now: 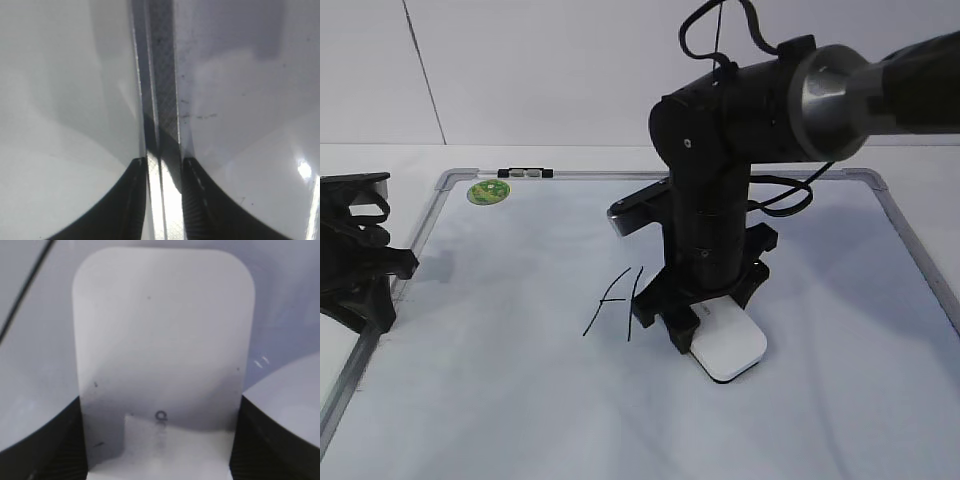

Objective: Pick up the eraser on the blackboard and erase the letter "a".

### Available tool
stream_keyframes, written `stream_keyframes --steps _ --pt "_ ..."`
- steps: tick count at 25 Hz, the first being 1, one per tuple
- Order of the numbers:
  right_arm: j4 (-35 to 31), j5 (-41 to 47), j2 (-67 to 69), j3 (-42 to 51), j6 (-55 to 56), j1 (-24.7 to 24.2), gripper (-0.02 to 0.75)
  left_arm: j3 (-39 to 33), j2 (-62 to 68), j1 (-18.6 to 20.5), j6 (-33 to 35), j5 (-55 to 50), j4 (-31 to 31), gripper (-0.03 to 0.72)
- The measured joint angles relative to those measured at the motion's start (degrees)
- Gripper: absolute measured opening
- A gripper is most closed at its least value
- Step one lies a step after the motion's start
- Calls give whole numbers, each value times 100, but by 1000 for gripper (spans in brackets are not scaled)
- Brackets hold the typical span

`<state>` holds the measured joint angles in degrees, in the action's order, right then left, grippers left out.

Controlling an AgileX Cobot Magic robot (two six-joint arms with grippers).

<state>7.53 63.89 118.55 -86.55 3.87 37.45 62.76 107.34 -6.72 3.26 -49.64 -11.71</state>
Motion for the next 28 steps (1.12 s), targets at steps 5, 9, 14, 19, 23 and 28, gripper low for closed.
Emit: stream_keyframes --steps 5,9,14,19,23,28 --pt "-124 -5 3 0 45 65 524 0 0 0 0 -10 0 182" --pt "33 -5 3 0 201 79 524 0 0 0 0 -10 0 184" --pt "252 30 3 0 516 60 524 0 0 0 0 -10 44 193" --pt "263 30 12 0 554 -291 524 0 0 0 0 -22 70 195" --pt "273 30 12 -4 517 -526 524 9 0 0 0 -22 103 197" --pt "213 43 12 -13 478 -603 524 9 0 0 0 -24 117 203"
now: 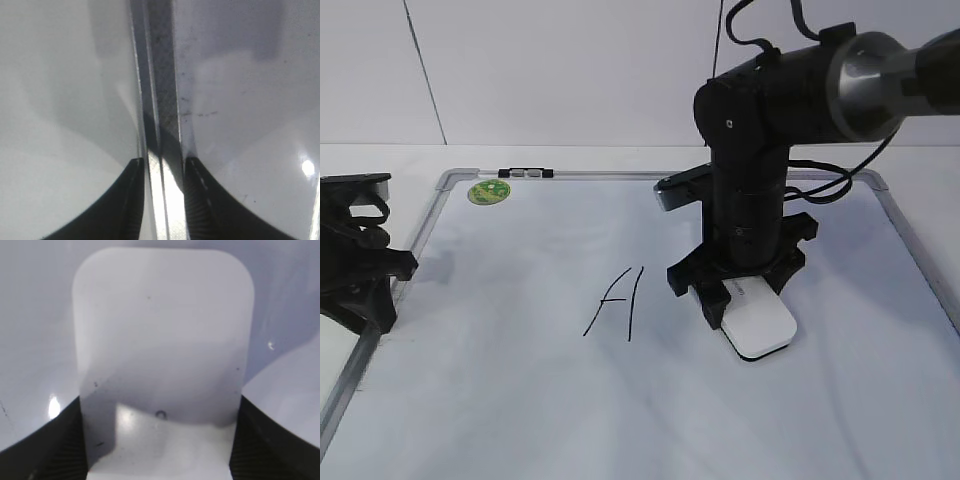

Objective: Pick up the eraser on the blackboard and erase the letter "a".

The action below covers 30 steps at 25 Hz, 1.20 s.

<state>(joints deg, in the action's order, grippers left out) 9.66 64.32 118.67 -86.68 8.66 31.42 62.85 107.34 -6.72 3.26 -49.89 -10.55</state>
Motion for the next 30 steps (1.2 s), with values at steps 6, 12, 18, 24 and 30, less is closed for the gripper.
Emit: stream_keyframes --steps 6,12,18,24,30 --pt "-235 -25 0 0 -212 55 524 0 0 0 0 -21 24 204" --pt "-362 -52 0 0 -337 396 524 0 0 0 0 -21 35 214" --pt "-675 -62 0 0 -435 444 524 0 0 0 0 -32 35 214" --pt "-875 -65 0 0 -641 456 524 0 0 0 0 -32 47 215" --pt "-873 -65 0 0 -664 456 524 0 0 0 0 -32 47 215"
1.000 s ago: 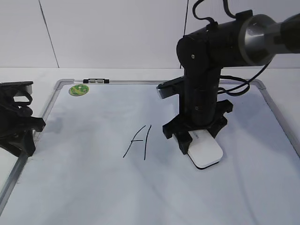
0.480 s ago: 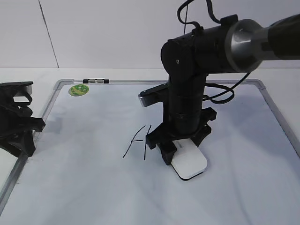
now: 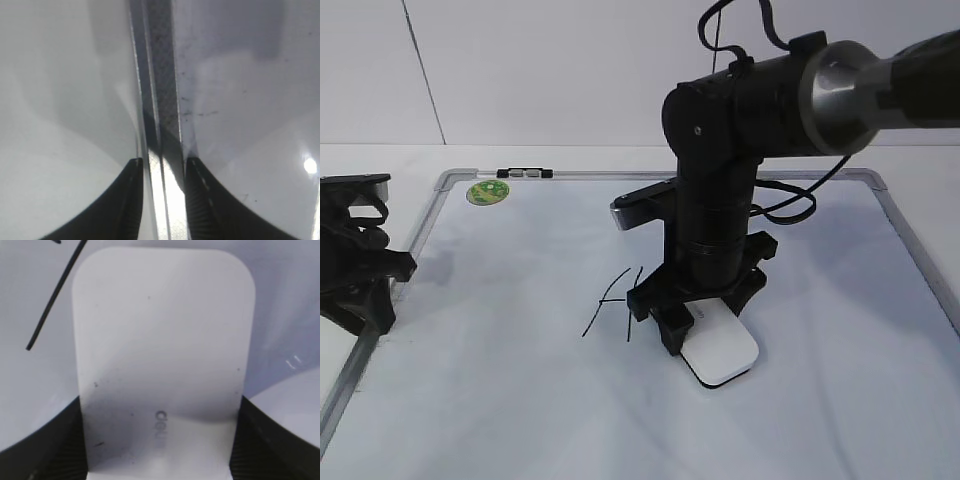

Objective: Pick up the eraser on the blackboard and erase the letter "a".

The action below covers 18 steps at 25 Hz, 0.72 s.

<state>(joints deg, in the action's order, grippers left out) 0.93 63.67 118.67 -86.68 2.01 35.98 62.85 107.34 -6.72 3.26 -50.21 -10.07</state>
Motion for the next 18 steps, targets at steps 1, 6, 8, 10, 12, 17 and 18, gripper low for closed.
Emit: stream_keyframes --steps 1,6,8,10,12,17,18 --pt "25 0 0 0 0 0 524 0 0 0 0 0 0 215" --pt "423 10 0 0 229 45 524 0 0 0 0 0 0 219" --pt "524 31 0 0 328 60 524 0 0 0 0 0 0 221" --pt "575 34 0 0 365 28 524 0 0 0 0 0 0 223" --pt "601 44 0 0 365 -58 524 0 0 0 0 0 0 223" --pt "622 92 0 0 385 -251 524 0 0 0 0 0 0 225" --pt "622 91 0 0 385 -251 524 0 0 0 0 0 0 225"
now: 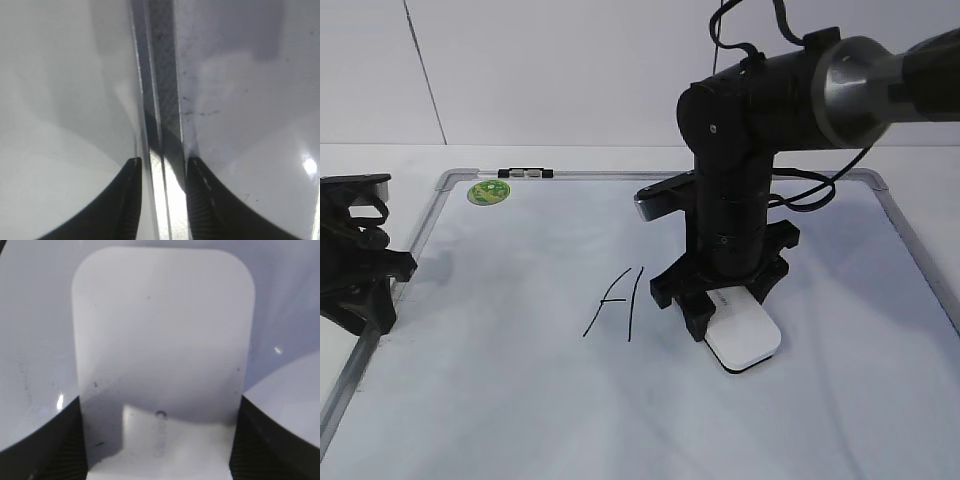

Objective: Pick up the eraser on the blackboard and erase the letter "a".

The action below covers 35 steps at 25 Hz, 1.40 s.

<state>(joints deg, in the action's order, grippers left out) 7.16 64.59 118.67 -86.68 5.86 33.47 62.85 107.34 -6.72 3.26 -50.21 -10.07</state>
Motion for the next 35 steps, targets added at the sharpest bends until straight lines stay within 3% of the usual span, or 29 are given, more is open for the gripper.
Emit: stream_keyframes --steps 12,21,35 --pt "121 25 -336 32 193 -162 523 0 0 0 0 0 0 225" --pt "45 413 -443 32 259 -1131 523 0 0 0 0 0 9 226" --pt "-107 456 -443 32 190 -2259 523 0 0 0 0 0 21 226"
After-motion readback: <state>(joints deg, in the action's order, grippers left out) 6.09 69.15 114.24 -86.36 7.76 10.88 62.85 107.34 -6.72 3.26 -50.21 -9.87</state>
